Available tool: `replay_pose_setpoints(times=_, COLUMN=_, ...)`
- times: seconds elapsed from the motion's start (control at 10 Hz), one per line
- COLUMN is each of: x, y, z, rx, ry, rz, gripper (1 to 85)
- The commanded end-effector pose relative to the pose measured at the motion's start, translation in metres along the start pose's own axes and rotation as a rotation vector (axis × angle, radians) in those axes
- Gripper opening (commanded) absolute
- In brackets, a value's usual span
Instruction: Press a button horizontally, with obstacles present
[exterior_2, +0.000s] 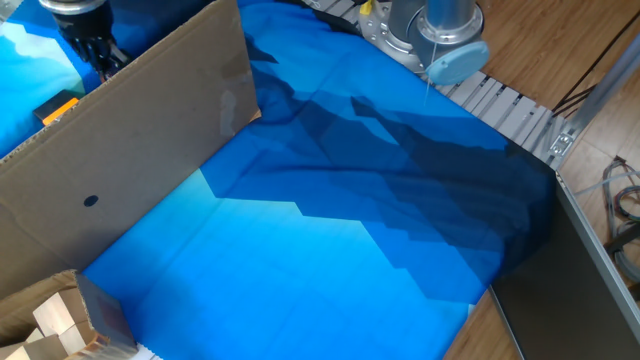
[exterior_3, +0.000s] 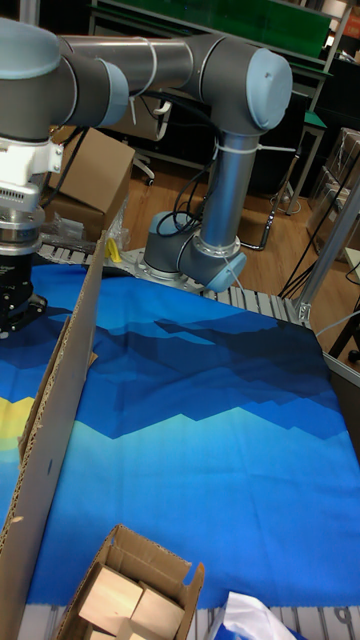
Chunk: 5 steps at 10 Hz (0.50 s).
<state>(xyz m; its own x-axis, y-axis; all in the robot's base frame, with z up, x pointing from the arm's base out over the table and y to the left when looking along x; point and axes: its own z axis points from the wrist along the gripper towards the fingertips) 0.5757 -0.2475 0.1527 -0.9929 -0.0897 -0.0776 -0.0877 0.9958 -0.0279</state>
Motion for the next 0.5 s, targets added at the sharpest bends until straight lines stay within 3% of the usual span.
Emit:
replay_pose_setpoints(times=0.0, x=-0.024, y=0.003, z=0.022, rx=-0.051, ry=-0.017, rz=-0.016, gripper=1.0)
replay_pose_setpoints(times=0.2, x=-0.044, y=-0.009, z=0.051, rx=-0.029, ry=-0.02, rz=-0.027, gripper=1.0)
replay_pose_setpoints(times=0.4, x=-0.055, y=-0.014, z=0.068, rx=-0.021, ry=-0.025, rz=-0.037, gripper=1.0)
